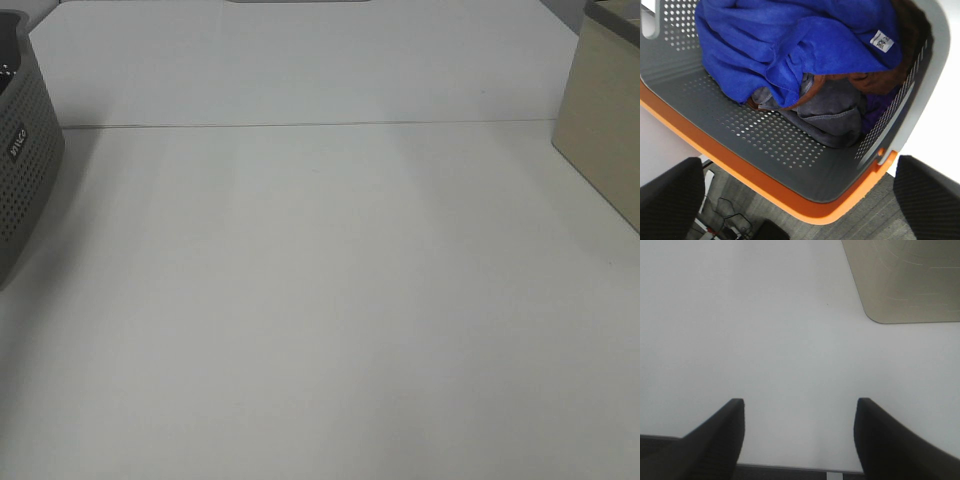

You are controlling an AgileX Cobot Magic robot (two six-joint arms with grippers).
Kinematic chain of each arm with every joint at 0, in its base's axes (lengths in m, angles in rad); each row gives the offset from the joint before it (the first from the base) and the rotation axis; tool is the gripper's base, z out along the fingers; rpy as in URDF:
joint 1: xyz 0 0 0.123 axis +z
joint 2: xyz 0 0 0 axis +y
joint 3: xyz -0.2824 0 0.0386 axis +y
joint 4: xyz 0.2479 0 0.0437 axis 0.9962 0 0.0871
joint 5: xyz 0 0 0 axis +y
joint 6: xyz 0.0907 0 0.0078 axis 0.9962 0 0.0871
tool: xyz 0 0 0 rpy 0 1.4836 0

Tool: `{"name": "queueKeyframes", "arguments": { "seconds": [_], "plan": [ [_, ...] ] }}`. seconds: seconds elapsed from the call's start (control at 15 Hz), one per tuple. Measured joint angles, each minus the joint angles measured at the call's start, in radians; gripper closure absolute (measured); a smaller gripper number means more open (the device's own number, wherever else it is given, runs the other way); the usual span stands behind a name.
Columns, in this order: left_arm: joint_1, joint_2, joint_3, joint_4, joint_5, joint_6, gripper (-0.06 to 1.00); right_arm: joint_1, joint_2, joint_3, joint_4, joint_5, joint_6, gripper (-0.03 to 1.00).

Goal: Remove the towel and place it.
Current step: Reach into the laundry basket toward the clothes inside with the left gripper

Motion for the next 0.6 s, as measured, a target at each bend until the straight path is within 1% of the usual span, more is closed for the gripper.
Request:
{"name": "queueKeyframes", "arguments": {
  "seconds": [0.07, 0.2, 0.33, 0.47, 0.6],
  "plan": [
    [0.031, 0.052, -0.013, -0.013, -0.006, 0.015, -0.02, 0.000, 0.000, 0.000, 0.000, 0.000, 0.000, 0.34],
    [0.056, 0.133, -0.027, -0.030, -0.030, 0.043, -0.02, 0.000, 0.000, 0.000, 0.000, 0.000, 0.000, 0.34],
    [0.059, 0.246, -0.050, -0.038, -0.117, 0.078, -0.02, 0.000, 0.000, 0.000, 0.000, 0.000, 0.000, 0.34],
    [0.059, 0.352, -0.088, -0.039, -0.208, 0.089, -0.02, 0.000, 0.000, 0.000, 0.000, 0.000, 0.000, 0.34],
    [0.057, 0.485, -0.152, -0.041, -0.236, 0.125, -0.02, 0.000, 0.000, 0.000, 0.000, 0.000, 0.000, 0.34]
  ]
}}
